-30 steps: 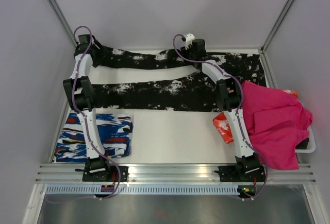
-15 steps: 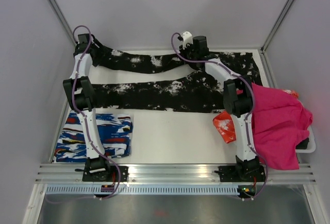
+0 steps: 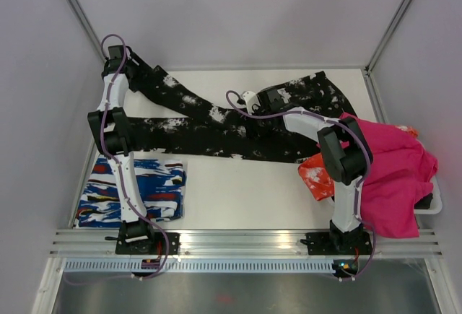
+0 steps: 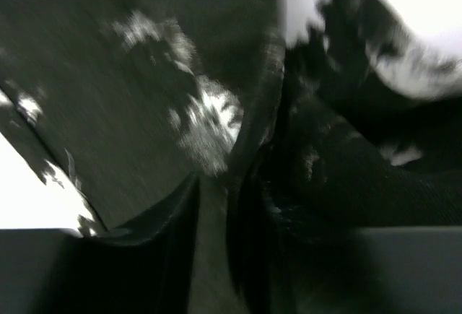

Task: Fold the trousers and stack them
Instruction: Flatten the trousers out

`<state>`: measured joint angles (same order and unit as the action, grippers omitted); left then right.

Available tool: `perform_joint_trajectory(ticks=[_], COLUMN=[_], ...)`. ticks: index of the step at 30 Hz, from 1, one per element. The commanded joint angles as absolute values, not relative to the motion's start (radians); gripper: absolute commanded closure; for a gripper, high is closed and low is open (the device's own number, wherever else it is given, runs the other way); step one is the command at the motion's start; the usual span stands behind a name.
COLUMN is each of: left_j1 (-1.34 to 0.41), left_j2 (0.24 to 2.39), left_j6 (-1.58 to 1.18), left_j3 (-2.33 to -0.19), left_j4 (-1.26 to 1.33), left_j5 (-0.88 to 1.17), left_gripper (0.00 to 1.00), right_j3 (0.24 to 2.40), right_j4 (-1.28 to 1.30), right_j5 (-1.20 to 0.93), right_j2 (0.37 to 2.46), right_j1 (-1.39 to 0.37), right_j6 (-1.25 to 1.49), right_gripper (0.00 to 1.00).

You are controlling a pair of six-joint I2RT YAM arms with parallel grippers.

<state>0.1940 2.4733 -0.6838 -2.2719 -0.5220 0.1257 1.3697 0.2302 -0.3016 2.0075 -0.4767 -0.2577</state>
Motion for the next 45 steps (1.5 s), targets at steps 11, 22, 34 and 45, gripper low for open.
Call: perform_joint_trajectory(ticks=[11, 22, 34, 45], left_j1=[0.016, -0.210, -0.218, -0.219], left_j2=[2.399, 2.483, 2.638, 2.695], left_j6=[-0.390, -0.307, -0.380, -0.440], left_j3=[-2.363, -2.347, -2.486, -2.488], left_j4=[-0.713, -0.747, -0.840, -0.911], left_j5=[-0.133, -0.405, -0.422, -0.319], left_gripper=[0.17, 0.17, 0.16, 0.19], right_j3=[1.706, 1.720, 1.701, 1.720], right_j4=[0.382, 0.302, 0.290, 0.264], right_j5=[-0.670, -0.551, -0.515, -0.541], right_j2=[2.014, 1.985, 1.988, 2.029], right_j1=[-0.310, -0.143, -0.071, -0.064], right_j6=[0.023, 0.153, 0.167, 0.215], right_gripper=[0.05, 0.05, 0.04, 0.04])
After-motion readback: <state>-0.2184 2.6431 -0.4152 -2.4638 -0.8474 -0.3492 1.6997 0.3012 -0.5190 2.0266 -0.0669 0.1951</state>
